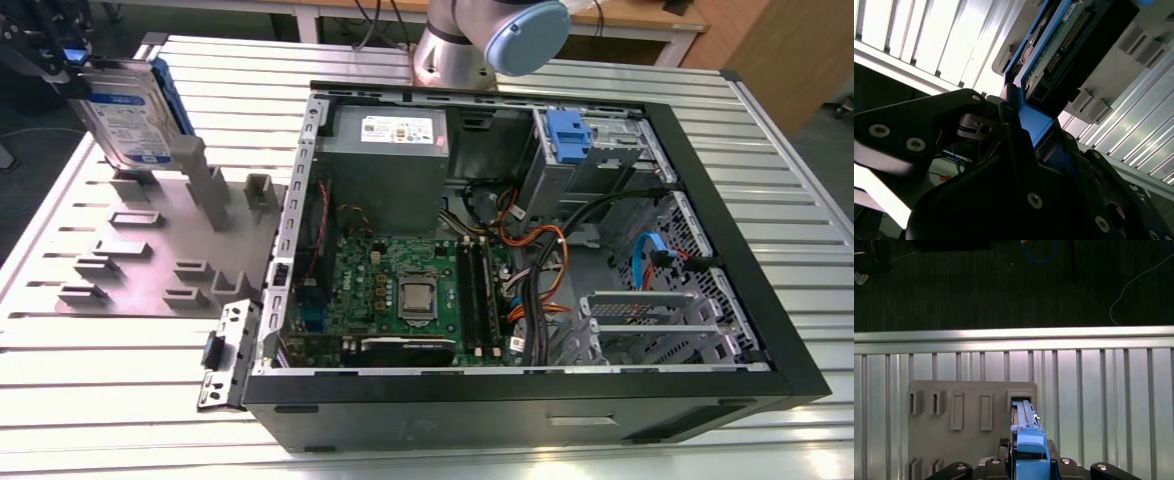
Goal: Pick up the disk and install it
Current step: 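Pick up the disk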
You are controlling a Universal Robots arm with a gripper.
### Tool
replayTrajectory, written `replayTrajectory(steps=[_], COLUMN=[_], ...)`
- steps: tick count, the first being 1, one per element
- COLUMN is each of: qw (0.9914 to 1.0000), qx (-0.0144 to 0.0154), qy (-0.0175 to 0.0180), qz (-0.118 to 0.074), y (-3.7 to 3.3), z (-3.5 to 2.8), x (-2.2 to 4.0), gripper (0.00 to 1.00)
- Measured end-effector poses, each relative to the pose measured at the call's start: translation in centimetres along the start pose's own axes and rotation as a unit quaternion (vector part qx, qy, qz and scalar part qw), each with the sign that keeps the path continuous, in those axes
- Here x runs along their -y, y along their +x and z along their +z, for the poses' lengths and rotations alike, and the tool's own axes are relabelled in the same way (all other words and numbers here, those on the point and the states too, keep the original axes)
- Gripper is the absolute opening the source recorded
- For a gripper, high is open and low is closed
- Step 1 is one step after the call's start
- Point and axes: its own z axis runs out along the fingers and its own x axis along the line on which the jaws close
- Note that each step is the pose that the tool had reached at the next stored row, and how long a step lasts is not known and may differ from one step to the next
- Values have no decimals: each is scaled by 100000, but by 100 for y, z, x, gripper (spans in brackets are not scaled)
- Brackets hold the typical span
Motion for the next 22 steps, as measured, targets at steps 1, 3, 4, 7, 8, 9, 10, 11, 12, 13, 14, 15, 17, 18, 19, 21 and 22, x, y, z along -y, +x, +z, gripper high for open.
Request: replayTrajectory(steps=[1,3,4,7,8,9,10,11,12,13,14,15,17,18,19,21,22], qw=[100000,100000,100000,100000,100000,100000,100000,100000,100000,100000,100000,100000,100000,100000,100000,100000,100000], qx=[-6,-8,-6,-8,-7,-9,-9,-4,-3,-3,-1,4,5,3,0,4,3], qy=[-14,-17,-14,-15,-17,-18,-17,-13,-13,-17,-17,-9,-7,-12,-16,-6,-9], qz=[0,-1,1,-1,-1,0,3,0,0,0,1,-1,0,-1,-1,0,-1], y=[0,0,0,0,0,0,0,0,0,0,0,0,0,0,0,-1,-1], z=[-4,-9,-11,-20,-24,-29,-34,-39,-45,-51,-57,-62,-71,-75,-79,-85,-88], x=[0,0,0,-1,0,-1,0,-1,-1,-1,-1,-1,-1,-1,-1,-1,-1], gripper=[36,36,36,36,36,36,36,36,36,36,36,36,36,36,36,36,36])
